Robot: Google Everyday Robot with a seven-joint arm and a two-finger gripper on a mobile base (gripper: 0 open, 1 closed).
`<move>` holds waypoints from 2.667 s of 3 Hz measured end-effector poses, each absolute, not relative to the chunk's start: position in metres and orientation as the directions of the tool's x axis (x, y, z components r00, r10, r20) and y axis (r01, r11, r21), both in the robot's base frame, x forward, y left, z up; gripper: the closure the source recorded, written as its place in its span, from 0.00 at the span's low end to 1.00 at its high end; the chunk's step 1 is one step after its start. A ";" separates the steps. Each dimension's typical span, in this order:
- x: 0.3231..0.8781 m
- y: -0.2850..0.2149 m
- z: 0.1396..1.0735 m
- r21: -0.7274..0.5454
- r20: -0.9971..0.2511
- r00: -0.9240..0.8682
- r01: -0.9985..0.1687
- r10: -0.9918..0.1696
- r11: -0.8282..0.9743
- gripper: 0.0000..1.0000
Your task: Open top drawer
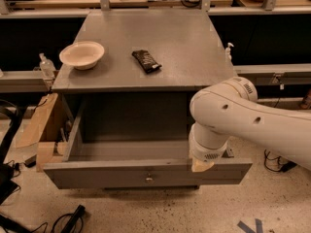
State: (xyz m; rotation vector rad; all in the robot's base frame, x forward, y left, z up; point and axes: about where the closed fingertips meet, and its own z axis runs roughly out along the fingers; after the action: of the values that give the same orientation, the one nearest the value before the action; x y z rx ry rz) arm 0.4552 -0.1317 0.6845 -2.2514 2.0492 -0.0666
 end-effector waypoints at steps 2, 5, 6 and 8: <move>0.420 -0.130 0.689 -0.082 -0.029 0.075 -0.994 -0.997 -0.072 1.00; 0.365 -0.116 0.693 -0.031 -0.032 0.106 -0.994 -0.994 -0.105 1.00; 0.365 -0.116 0.693 -0.031 -0.032 0.106 -0.994 -0.994 -0.105 1.00; 0.352 -0.111 0.695 -0.015 -0.030 0.130 -0.991 -0.991 -0.130 1.00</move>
Offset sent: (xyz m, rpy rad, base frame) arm -0.1665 0.0164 0.0153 -0.0088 0.1084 -0.0917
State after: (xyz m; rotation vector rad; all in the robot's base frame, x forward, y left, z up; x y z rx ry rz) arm 0.3524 -0.1111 0.6946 -2.3383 2.0511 0.0193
